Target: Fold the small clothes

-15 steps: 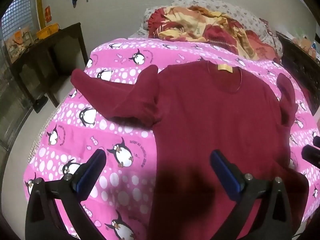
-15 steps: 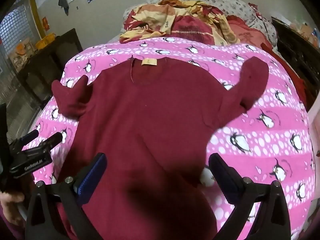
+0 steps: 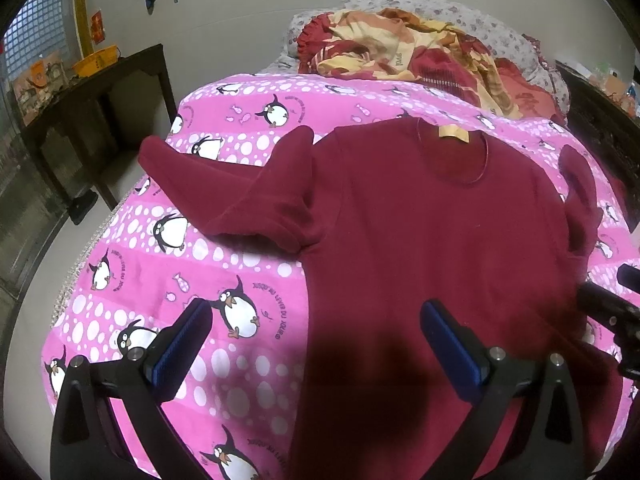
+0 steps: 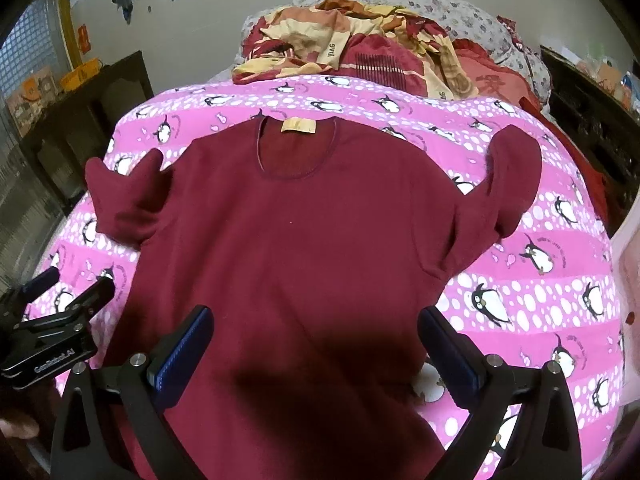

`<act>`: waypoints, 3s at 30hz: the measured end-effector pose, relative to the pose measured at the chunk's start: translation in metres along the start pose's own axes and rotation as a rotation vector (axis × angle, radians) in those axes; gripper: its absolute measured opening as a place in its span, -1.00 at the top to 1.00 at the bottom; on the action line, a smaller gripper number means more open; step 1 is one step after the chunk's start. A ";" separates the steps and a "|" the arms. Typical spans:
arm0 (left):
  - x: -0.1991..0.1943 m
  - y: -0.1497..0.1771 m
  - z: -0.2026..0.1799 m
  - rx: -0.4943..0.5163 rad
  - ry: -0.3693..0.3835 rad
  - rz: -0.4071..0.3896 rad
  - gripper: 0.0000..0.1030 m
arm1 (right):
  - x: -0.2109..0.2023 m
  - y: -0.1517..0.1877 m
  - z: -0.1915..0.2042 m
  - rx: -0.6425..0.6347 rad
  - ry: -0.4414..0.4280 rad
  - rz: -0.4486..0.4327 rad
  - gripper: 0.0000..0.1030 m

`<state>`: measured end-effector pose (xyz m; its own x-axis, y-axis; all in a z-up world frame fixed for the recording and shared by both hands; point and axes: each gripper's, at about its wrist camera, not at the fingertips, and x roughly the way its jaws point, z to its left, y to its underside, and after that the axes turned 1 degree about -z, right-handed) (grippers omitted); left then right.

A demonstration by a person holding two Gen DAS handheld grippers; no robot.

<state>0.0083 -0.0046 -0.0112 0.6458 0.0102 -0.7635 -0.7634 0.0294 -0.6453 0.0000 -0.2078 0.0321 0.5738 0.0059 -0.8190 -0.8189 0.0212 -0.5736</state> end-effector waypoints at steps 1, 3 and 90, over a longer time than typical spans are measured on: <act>0.000 0.000 -0.001 -0.003 0.002 0.002 -1.00 | 0.001 0.000 0.001 -0.004 0.002 0.001 -1.00; 0.002 0.001 0.000 -0.006 0.000 0.001 -1.00 | 0.003 -0.001 0.002 -0.007 0.003 0.001 -1.00; 0.028 -0.016 0.023 -0.069 -0.019 0.023 -1.00 | 0.060 -0.027 0.033 -0.010 0.033 0.085 -1.00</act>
<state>0.0393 0.0184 -0.0213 0.6275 0.0286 -0.7781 -0.7771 -0.0398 -0.6281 0.0569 -0.1752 -0.0016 0.5019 -0.0261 -0.8645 -0.8646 0.0122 -0.5023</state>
